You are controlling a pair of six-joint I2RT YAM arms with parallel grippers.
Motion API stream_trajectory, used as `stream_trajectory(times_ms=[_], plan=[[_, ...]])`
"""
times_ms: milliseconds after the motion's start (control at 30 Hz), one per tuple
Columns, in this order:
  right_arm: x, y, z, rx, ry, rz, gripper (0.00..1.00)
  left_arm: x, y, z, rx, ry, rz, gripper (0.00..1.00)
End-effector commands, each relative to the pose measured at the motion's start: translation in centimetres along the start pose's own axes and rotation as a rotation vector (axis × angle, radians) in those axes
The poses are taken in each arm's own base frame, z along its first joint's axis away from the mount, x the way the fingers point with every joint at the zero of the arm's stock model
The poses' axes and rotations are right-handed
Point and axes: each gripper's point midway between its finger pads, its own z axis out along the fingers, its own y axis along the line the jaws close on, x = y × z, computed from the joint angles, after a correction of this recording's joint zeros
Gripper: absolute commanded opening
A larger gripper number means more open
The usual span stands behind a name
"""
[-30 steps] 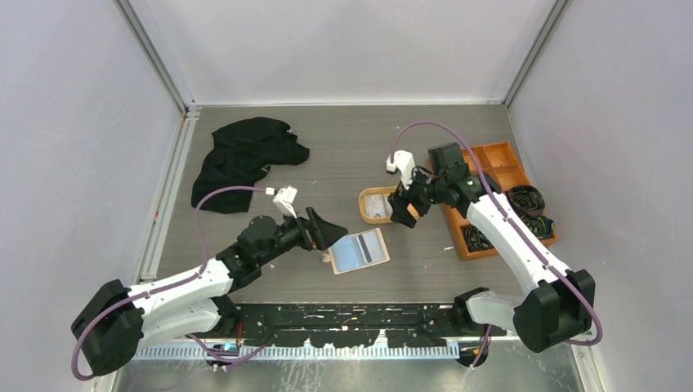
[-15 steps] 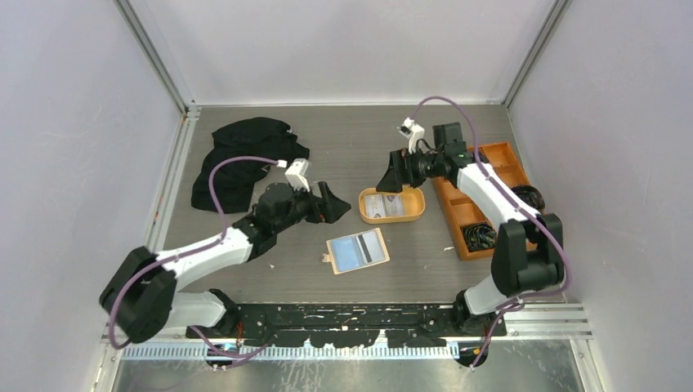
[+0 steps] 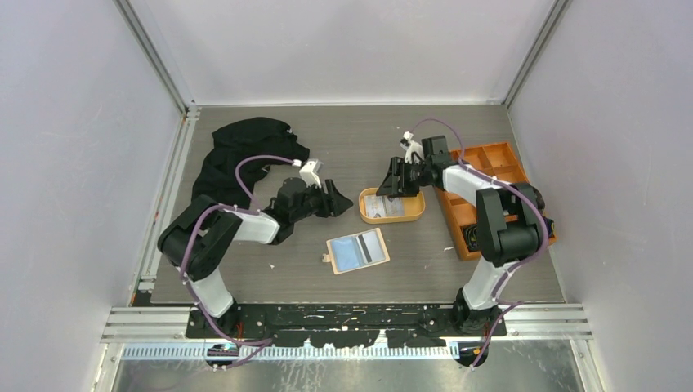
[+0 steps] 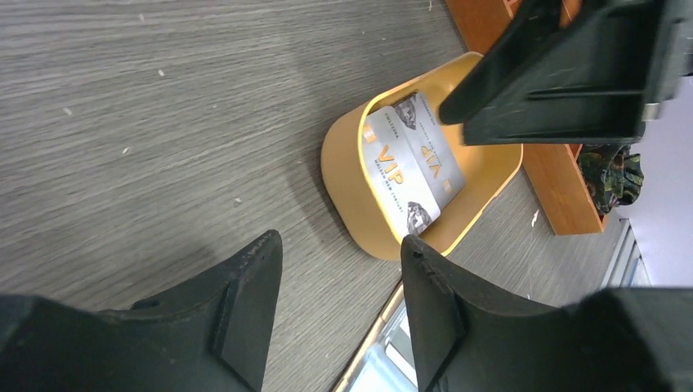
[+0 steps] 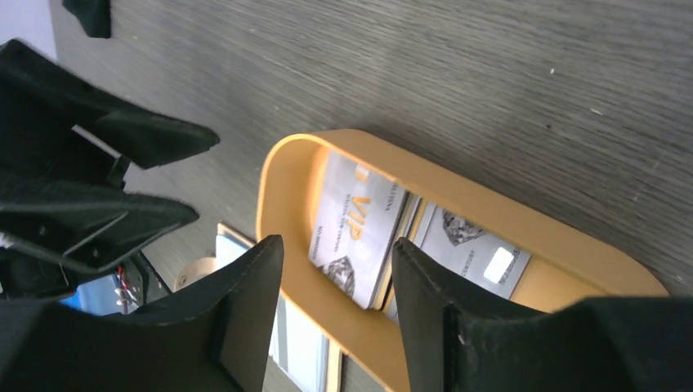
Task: Put the credit cards into the card holder
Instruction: Pick up the credit card from the storage box.
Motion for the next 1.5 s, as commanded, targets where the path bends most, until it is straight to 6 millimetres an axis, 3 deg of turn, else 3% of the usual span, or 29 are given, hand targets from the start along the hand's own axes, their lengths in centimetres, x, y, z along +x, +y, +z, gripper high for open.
stream_trajectory(times_ms=[0, 300, 700, 1100, 1467], plan=[[-1.0, -0.1, 1.7, -0.004, 0.002, 0.028, 0.55, -1.0, -1.7, 1.0, 0.047, -0.091, 0.070, 0.55], [0.9, -1.8, 2.9, 0.063, 0.070, 0.038, 0.52, 0.4, -2.4, 2.0, 0.053, -0.041, 0.120, 0.43], [2.2, 1.0, 4.3, -0.068, 0.135, 0.132, 0.50, 1.5, -3.1, 2.8, 0.080, -0.004, 0.144, 0.38], [0.5, 5.4, 3.1, -0.268, 0.098, 0.202, 0.41, 1.7, -3.0, 3.1, 0.075, 0.005, 0.148, 0.32], [2.0, 3.7, 3.7, -0.189, 0.157, 0.188, 0.38, 1.8, -2.9, 3.1, 0.072, 0.011, 0.148, 0.27]])
